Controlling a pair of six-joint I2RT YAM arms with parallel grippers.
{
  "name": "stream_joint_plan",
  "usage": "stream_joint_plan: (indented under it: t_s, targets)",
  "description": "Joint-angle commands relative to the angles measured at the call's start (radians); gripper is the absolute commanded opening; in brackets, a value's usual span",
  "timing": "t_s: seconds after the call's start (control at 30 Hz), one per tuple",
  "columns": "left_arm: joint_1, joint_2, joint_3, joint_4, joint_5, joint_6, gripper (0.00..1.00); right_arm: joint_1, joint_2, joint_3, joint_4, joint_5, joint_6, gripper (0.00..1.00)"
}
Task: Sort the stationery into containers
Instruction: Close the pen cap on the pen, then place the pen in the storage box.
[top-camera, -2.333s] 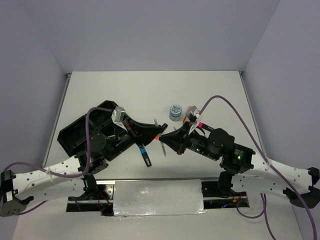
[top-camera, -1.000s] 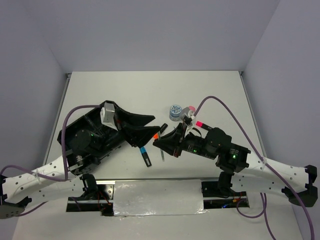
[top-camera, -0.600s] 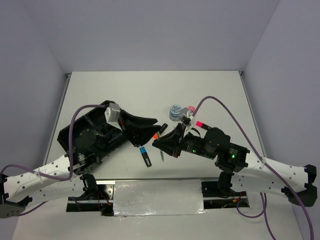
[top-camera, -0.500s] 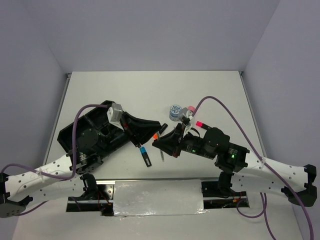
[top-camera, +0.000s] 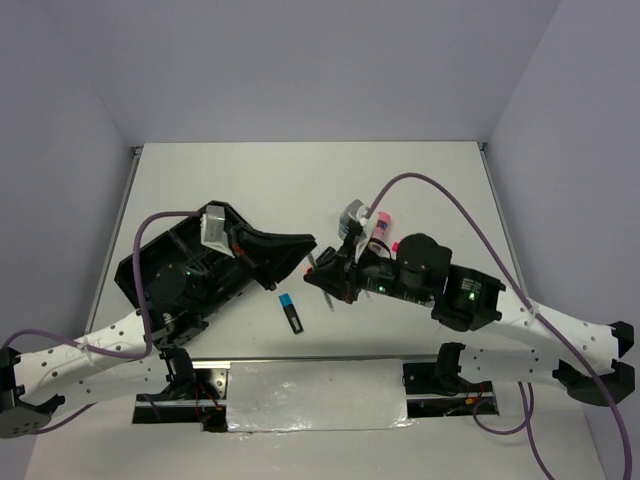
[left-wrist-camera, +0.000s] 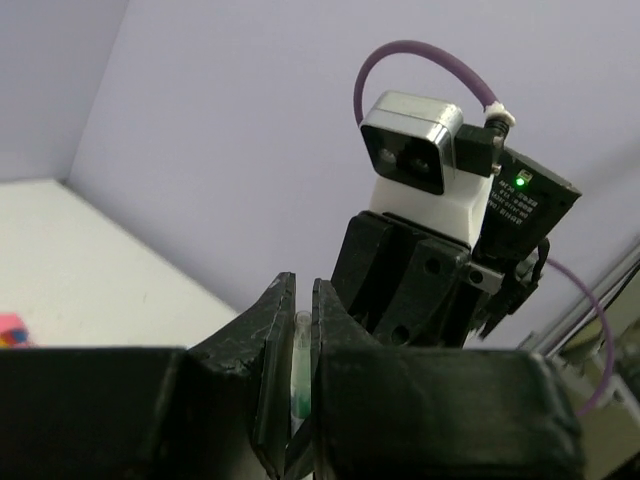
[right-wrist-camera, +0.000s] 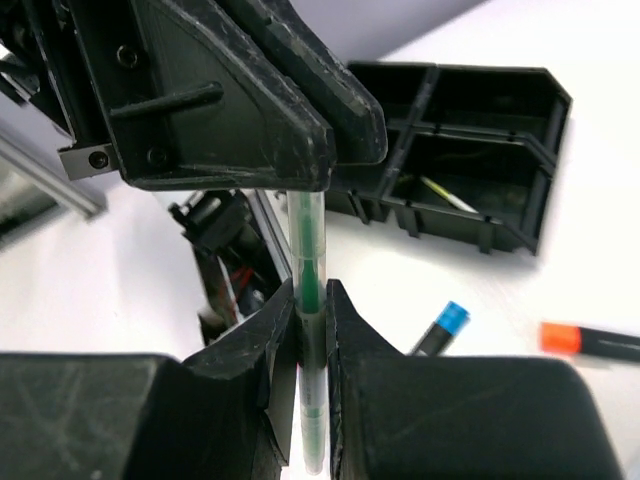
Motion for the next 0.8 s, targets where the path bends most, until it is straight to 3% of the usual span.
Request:
stream_joint_plan:
  t_s: [0.0, 0.2, 0.27, 0.37, 0.4, 0.5, 0.63, 0.73, 0.77]
  targets:
    - [-0.027, 0.023, -0.113, -0.014, 0.122, -0.065, 0.00, -0.046, 0.079, 0.290, 0.053, 0.074, -0.106, 0.00]
    - [-0.119, 0.063, -0.156, 0.019, 0.095, -0.064, 0.00, -0.082, 0.231, 0.566, 0.005, 0.054, -0.125, 0.00]
    - [-0.127, 0.054, -0.161, -0.016, 0.080, -0.058, 0.00, -0.084, 0.228, 0.562, 0.008, 0.025, -0.123, 0.00]
    - [-0.125, -0.026, -0.120, -0.165, -0.076, -0.042, 0.02, -0.083, 0.175, 0.437, 0.022, 0.002, -0.096, 0.00]
    - [-0.125, -0.044, -0.100, -0.209, -0.124, -0.039, 0.27, -0.083, 0.159, 0.337, 0.036, 0.002, -0.085, 0.00]
    - [-0.124, -0.080, -0.017, -0.319, -0.232, 0.010, 0.55, -0.080, 0.110, 0.187, 0.086, -0.066, -0.031, 0.00]
    - [-0.121, -0.055, 0.057, -0.348, -0.256, 0.057, 0.55, -0.064, 0.087, 0.094, 0.125, -0.106, 0.010, 0.00]
    - [-0.117, -0.039, 0.071, -0.323, -0.260, 0.071, 0.45, -0.055, 0.087, 0.050, 0.151, -0.127, 0.025, 0.00]
    - [-0.117, -0.034, 0.072, -0.319, -0.256, 0.074, 0.33, -0.055, 0.088, 0.034, 0.165, -0.148, 0.028, 0.00]
